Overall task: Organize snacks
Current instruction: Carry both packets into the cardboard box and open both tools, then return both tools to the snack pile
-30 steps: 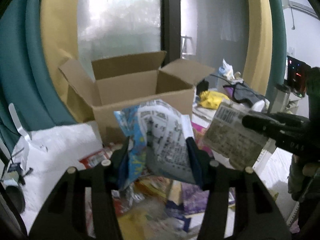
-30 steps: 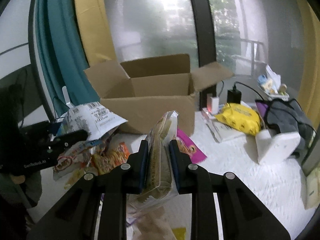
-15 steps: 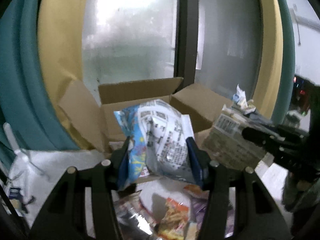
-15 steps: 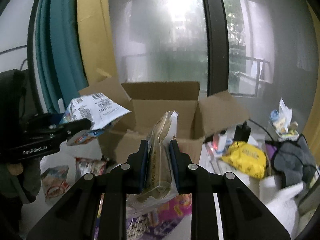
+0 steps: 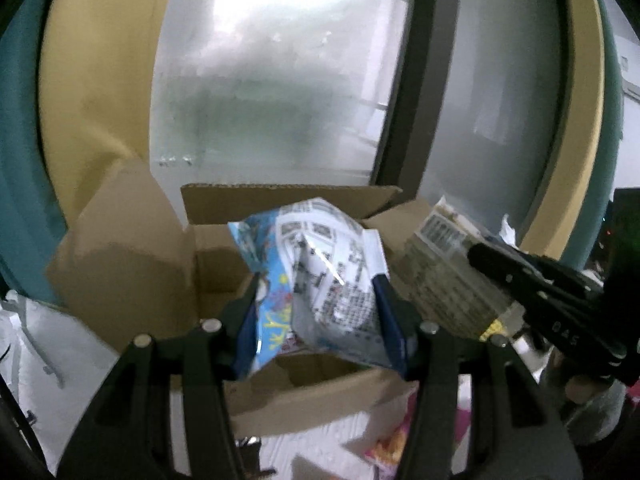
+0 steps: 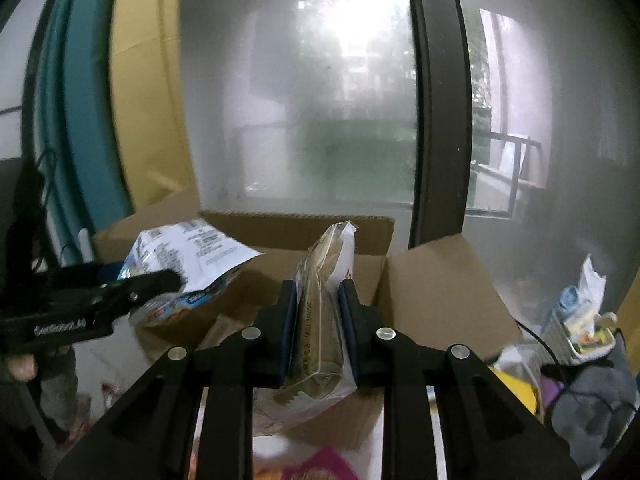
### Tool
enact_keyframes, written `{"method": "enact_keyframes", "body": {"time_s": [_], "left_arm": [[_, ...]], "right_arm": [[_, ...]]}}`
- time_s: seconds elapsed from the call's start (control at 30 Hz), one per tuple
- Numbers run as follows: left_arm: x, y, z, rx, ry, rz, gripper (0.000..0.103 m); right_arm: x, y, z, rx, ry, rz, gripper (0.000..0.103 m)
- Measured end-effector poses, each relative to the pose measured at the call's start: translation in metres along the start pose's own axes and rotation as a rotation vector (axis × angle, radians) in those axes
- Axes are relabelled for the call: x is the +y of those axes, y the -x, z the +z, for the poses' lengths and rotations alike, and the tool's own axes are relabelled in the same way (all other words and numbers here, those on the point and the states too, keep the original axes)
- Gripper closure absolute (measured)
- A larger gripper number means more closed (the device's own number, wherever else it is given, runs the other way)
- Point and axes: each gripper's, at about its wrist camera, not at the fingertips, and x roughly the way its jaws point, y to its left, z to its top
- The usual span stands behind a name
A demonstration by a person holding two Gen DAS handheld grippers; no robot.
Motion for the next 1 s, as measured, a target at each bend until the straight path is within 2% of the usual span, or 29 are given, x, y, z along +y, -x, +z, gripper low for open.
{"method": "enact_keyframes", "body": {"time_s": [0.1, 0.27, 0.33, 0.4, 0.47, 0.5, 0.8, 1.0], "left_arm": [[0.001, -0.018, 0.005, 0.008, 0.009, 0.018, 0.047], [0.004, -0.051, 0.002, 0.067, 0.014, 0.016, 0.043], [0.008, -0.059, 0.000, 0.085, 0.010, 0.049, 0.040], [0.011, -0.063, -0.002, 0.094, 0.010, 0.074, 0.034], [0.012, -0.060, -0.001, 0.093, 0.012, 0.072, 0.028], [0.014, -0.057, 0.000, 0.088, 0.016, 0.070, 0.028], [0.002, -0.023, 0.007, 0.042, 0.008, 0.058, 0.025], [-0.018, 0.012, 0.008, -0.001, -0.038, 0.054, 0.025]], "right_arm": [[-0.009, -0.022, 0.003, 0.012, -0.014, -0.005, 0.079], [-0.015, -0.059, 0.000, 0.039, -0.005, -0.034, 0.079], [-0.013, -0.070, -0.001, 0.044, 0.015, -0.057, 0.079], [-0.008, -0.078, -0.005, 0.060, 0.052, -0.092, 0.067], [-0.008, -0.077, -0.007, 0.056, 0.048, -0.089, 0.039], [-0.007, -0.074, -0.007, 0.052, 0.049, -0.091, 0.038], [0.003, -0.036, -0.003, 0.041, 0.070, -0.113, 0.038], [0.013, 0.010, -0.005, 0.029, 0.073, -0.111, 0.038]]}}
